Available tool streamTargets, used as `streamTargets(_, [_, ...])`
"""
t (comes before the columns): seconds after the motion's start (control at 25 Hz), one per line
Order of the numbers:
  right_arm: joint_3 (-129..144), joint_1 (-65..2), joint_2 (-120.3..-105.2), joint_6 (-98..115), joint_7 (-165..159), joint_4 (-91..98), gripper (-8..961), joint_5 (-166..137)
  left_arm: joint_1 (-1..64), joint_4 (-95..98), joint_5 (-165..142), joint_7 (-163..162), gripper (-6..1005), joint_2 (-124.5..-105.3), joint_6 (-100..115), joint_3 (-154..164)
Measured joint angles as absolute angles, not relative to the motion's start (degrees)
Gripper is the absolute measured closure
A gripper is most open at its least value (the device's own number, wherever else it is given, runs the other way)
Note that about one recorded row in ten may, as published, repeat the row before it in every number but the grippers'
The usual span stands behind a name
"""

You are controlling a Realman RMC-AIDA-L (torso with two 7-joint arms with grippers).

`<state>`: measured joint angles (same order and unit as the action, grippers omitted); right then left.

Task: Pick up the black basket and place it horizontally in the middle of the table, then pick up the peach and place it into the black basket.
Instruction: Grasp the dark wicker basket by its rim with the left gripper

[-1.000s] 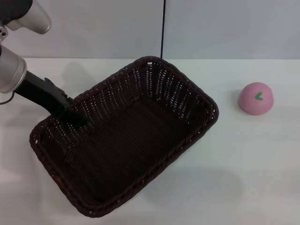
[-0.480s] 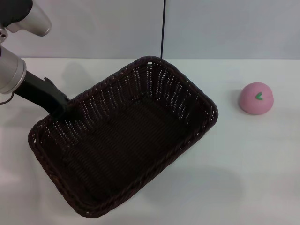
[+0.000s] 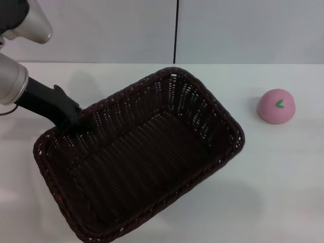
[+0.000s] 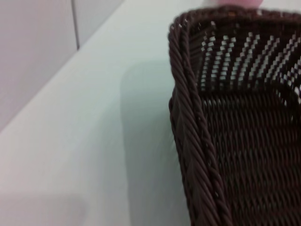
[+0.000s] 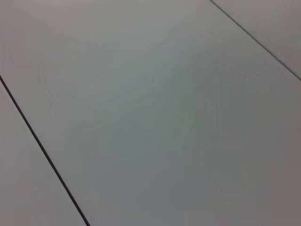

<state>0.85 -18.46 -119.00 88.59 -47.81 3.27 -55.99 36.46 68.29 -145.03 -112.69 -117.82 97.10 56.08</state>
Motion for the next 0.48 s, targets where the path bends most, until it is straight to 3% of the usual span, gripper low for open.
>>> streamTargets(0.48, [0.78,-18.37,-118.95,88.51,-47.81,3.07,355,-55.99,34.97,68.11,-133.78,-105.07,796,-117.22,102.32,44.95])
